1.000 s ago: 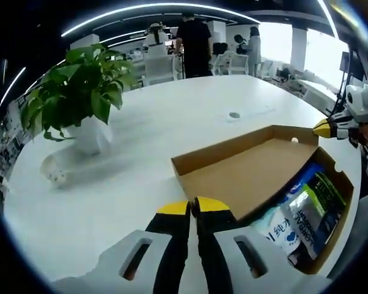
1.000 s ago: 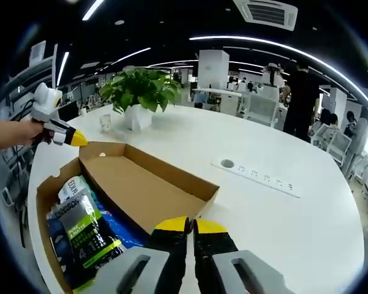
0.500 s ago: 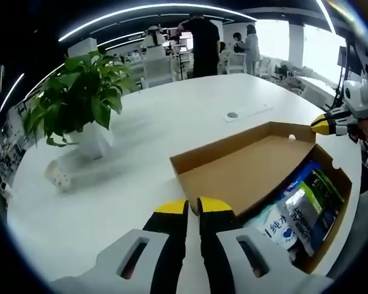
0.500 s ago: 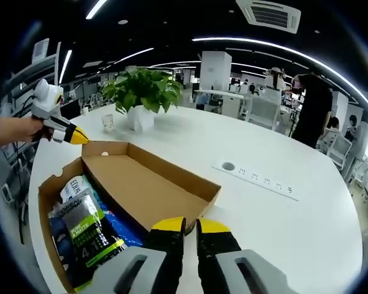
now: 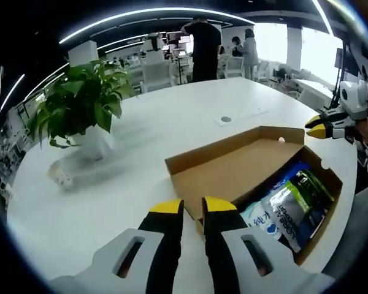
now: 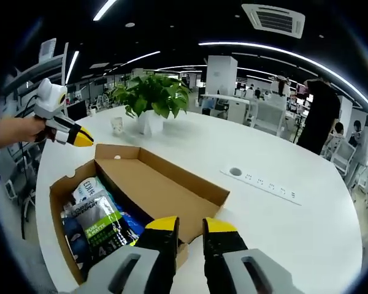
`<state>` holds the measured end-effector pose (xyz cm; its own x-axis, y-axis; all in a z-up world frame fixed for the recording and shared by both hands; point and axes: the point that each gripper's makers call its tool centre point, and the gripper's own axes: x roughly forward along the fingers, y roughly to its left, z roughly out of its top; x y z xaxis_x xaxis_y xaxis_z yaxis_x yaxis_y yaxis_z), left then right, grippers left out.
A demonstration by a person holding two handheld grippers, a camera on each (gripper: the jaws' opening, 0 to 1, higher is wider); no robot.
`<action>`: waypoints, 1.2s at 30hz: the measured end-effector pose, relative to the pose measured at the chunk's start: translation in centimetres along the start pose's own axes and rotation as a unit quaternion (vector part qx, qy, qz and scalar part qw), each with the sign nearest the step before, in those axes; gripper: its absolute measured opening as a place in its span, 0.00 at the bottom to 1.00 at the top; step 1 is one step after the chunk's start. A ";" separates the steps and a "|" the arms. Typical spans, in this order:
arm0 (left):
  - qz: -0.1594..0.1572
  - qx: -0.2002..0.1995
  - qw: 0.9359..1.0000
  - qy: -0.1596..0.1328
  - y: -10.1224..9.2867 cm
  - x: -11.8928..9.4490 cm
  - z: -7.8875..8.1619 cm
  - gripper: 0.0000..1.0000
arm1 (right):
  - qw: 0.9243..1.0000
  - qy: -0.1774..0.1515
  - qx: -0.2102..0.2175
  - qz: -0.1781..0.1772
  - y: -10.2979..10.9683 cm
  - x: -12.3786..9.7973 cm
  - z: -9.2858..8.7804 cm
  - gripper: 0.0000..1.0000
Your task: Operate the shoe box by opening the lid, removing the specified soft item, and placing it in the target area until the item is outside and the box remains undamaged.
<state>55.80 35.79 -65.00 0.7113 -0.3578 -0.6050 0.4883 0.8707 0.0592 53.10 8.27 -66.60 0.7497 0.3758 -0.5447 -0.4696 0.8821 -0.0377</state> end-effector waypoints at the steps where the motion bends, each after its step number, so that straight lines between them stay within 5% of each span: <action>1: -0.001 0.000 1.000 0.000 -0.2 -0.1 0.0 0.12 | 1.000 0.000 -0.001 0.001 0.1 -0.1 0.0 0.13; 36: -0.058 -0.009 0.998 0.015 -8.8 -3.2 -4.0 0.20 | 0.998 0.016 0.008 0.055 5.9 -2.6 -3.5 0.27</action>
<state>47.16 30.61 -66.80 0.6348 -0.4470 -0.6303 0.5572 0.8299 -0.0273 46.75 11.54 -68.32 0.6792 0.4616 -0.5706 -0.5400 0.8408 0.0374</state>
